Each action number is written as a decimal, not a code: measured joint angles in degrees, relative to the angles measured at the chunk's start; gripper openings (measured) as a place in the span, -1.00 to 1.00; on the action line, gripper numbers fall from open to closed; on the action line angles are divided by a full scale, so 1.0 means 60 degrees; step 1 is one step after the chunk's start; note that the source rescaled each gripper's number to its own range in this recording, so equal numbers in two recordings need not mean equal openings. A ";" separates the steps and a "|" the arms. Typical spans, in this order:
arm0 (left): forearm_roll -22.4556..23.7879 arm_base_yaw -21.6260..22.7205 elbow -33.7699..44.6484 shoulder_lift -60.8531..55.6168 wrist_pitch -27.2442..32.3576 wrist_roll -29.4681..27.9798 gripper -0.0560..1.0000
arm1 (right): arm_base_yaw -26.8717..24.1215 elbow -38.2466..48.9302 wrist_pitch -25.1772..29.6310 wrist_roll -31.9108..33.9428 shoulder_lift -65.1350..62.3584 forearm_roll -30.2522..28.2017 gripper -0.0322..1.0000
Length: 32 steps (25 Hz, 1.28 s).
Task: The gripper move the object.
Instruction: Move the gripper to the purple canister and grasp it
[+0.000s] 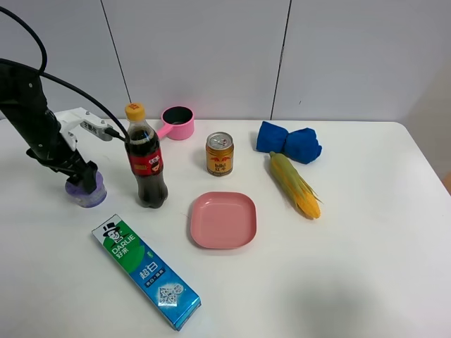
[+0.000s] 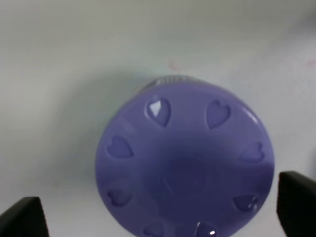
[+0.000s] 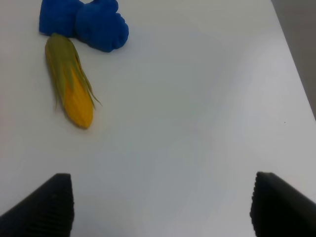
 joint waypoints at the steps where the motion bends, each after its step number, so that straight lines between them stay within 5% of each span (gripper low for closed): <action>1: -0.0099 0.0000 0.0000 0.0000 -0.0063 0.0000 0.98 | 0.0000 0.0000 0.0000 0.0000 0.0000 0.0000 1.00; 14: -0.0626 0.0000 0.0000 0.0000 0.0490 0.0164 1.00 | 0.0000 0.0000 0.0000 0.0000 0.0000 0.0000 1.00; 32: -0.0770 0.0000 0.0000 0.0314 -0.0030 0.0664 1.00 | 0.0000 0.0000 0.0000 0.0000 0.0000 0.0000 1.00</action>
